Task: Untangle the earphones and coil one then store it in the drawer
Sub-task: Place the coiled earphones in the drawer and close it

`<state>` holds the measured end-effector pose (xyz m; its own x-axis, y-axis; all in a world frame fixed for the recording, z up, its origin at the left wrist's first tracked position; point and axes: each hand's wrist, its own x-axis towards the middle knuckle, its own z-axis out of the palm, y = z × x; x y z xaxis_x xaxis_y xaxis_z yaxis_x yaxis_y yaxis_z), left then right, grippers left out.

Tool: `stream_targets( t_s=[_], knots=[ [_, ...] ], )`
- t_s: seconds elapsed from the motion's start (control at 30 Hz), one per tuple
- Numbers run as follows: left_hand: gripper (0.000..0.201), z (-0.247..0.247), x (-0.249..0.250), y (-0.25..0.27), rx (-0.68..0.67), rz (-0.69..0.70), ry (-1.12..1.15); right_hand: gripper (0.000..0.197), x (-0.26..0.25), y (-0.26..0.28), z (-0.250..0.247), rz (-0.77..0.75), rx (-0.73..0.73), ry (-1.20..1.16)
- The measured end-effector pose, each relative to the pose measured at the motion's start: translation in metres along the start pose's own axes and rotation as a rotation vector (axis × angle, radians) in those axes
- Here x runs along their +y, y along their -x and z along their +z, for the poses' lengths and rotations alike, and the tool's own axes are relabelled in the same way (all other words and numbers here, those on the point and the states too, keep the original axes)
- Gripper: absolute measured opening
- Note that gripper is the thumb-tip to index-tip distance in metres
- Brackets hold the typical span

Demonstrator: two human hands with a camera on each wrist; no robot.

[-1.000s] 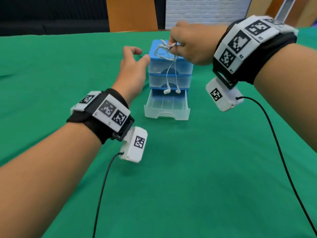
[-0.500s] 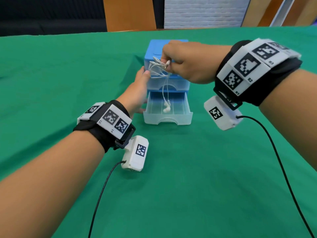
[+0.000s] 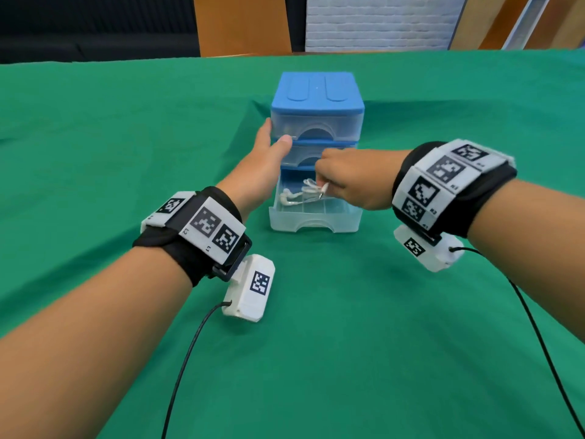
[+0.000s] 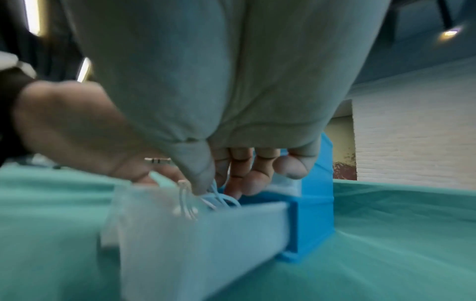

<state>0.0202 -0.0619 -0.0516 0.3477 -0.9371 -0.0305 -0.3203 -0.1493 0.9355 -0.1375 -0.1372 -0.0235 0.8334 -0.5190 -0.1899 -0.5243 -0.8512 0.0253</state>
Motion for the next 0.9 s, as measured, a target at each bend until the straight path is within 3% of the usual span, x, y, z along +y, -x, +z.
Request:
stream_targets(
  t_s=[0.1, 0.27, 0.43, 0.53, 0.6, 0.73, 0.9],
  knots=[
    [0.069, 0.002, 0.001, -0.001, 0.05, 0.108, -0.047, 0.018, 0.0, -0.004, 0.01, -0.031, -0.02, 0.068],
    [0.063, 0.001, 0.005, -0.004, 0.089, 0.328, -0.174, 0.01, 0.0, -0.01, 0.013, -0.09, 0.025, 0.06],
    [0.056, 0.003, 0.005, -0.01, 0.098, 0.32, -0.301, 0.021, 0.005, 0.003, 0.006, -0.05, 0.047, -0.119],
    [0.054, 0.003, 0.007, -0.01, 0.121, 0.353, -0.368, 0.018, 0.006, 0.014, 0.002, -0.071, 0.152, -0.217],
    [0.053, 0.001, 0.008, -0.011, 0.125, 0.368, -0.396, 0.026, 0.005, 0.022, 0.002, -0.097, 0.167, -0.25],
    [0.051, -0.003, 0.009, -0.016, 0.165, 0.416, -0.456, 0.05, 0.003, 0.027, 0.014, -0.087, 0.13, -0.166],
    [0.047, -0.007, 0.011, -0.015, 0.194, 0.477, -0.552, 0.051, 0.006, 0.016, 0.023, 0.038, 0.242, -0.082]
  ],
)
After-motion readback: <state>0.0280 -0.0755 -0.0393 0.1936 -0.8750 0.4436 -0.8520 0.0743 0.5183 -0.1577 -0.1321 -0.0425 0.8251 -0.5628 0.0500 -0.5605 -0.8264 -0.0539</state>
